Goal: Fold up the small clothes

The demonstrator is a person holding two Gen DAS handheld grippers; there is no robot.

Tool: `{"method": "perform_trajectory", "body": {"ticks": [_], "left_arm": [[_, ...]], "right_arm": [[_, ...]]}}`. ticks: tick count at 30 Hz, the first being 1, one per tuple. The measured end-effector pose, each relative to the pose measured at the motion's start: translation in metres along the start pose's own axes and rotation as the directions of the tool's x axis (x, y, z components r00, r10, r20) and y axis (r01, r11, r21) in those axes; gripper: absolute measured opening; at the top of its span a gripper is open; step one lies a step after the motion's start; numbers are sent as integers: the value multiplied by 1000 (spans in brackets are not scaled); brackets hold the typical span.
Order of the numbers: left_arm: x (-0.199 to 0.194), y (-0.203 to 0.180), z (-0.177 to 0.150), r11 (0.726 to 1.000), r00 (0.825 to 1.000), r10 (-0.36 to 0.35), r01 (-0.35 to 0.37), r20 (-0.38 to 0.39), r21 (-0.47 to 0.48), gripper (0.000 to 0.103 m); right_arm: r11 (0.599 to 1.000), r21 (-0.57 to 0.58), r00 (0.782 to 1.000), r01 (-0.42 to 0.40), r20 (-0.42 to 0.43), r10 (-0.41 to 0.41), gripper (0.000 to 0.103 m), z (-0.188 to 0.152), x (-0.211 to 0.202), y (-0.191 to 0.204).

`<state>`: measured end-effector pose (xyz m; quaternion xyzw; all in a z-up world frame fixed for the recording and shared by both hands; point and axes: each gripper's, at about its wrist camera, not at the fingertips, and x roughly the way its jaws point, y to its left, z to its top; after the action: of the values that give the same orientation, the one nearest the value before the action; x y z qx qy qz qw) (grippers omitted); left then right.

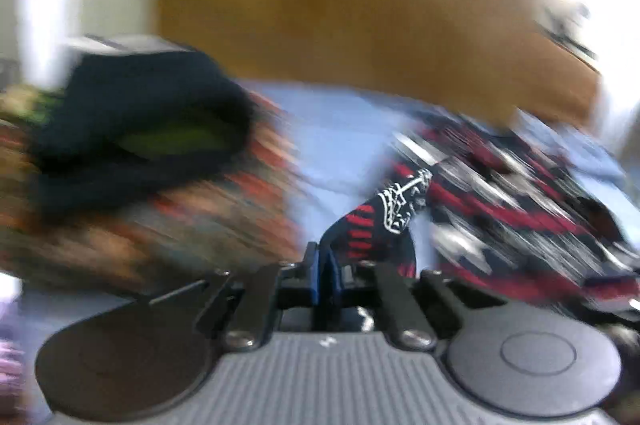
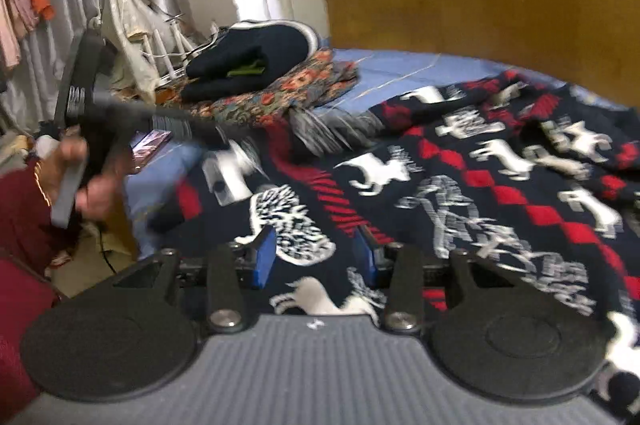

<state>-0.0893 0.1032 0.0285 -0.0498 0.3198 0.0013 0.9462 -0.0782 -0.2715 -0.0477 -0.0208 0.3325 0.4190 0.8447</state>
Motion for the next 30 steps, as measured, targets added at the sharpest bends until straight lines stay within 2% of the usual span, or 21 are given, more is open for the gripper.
{"method": "perform_trajectory", "body": {"ticks": [2, 3, 4, 5, 7, 9, 10, 11, 13, 15, 18, 19, 20, 21, 22, 23, 24, 25, 27, 30], "left_arm": [[-6, 13, 3, 994, 995, 101, -101, 10, -41, 17], [-9, 16, 2, 994, 994, 106, -105, 3, -42, 21], [-14, 16, -1, 996, 997, 80, -80, 4, -39, 33], [-20, 13, -5, 998, 999, 44, -44, 14, -37, 44], [-28, 1, -12, 997, 997, -72, 72, 9, -10, 52], [-32, -8, -18, 983, 983, -184, 184, -24, 16, 54], [-30, -17, -22, 971, 970, -236, 238, -55, 25, 58], [-24, -21, -24, 954, 950, -295, 299, -102, 31, 60], [-15, -36, -35, 933, 921, -343, 357, -184, 50, 61], [-10, -48, -45, 926, 905, -345, 371, -248, 66, 61], [-1, -52, -60, 911, 861, -390, 412, -325, -1, 61], [-1, -50, -63, 909, 863, -400, 416, -309, -16, 60], [0, -50, -65, 902, 853, -418, 431, -313, -30, 57], [-2, -51, -67, 897, 847, -429, 442, -313, -35, 46], [-2, -54, -70, 891, 835, -440, 453, -330, -42, 13], [5, -58, -70, 892, 832, -437, 451, -342, -43, 10], [0, -59, -74, 896, 840, -428, 443, -334, -34, 10], [-5, -59, -75, 897, 844, -425, 441, -328, -27, 10], [-21, -53, -72, 887, 837, -450, 459, -311, -48, 9], [-46, -40, -66, 869, 828, -486, 491, -279, -55, 8]], "right_arm": [[996, 70, 996, 56, 59, -60, 46, -5, -25, -17], [988, 123, 991, 89, 91, -100, 46, -8, -40, -28], [977, 172, 982, 123, 120, -145, 46, -12, -56, -38], [959, 228, 968, 167, 147, -203, 46, -19, -75, -49], [912, 337, 936, 235, 174, -305, 46, -39, -109, -67], [851, 440, 904, 287, 170, -393, 47, -63, -140, -80], [817, 487, 887, 308, 163, -432, 48, -77, -155, -84], [790, 523, 876, 319, 156, -457, 48, -90, -167, -84], [745, 583, 862, 325, 141, -486, 48, -116, -185, -83], [725, 613, 862, 315, 134, -489, 48, -135, -191, -77], [732, 611, 874, 303, 128, -468, 48, -156, -188, -66], [737, 608, 880, 296, 127, -458, 48, -160, -183, -64], [742, 607, 887, 285, 127, -445, 48, -162, -178, -63], [746, 608, 894, 270, 129, -429, 47, -165, -171, -62], [756, 601, 888, 259, 161, -432, 44, -167, -166, -58], [771, 590, 899, 240, 163, -405, 15, -165, -161, -57], [784, 577, 915, 227, 150, -375, 11, -161, -155, -54], [793, 564, 917, 229, 149, -371, 11, -156, -155, -52], [814, 533, 913, 230, 172, -370, 11, -142, -169, -45], [834, 483, 891, 267, 205, -404, 11, -114, -208, -34]]}}
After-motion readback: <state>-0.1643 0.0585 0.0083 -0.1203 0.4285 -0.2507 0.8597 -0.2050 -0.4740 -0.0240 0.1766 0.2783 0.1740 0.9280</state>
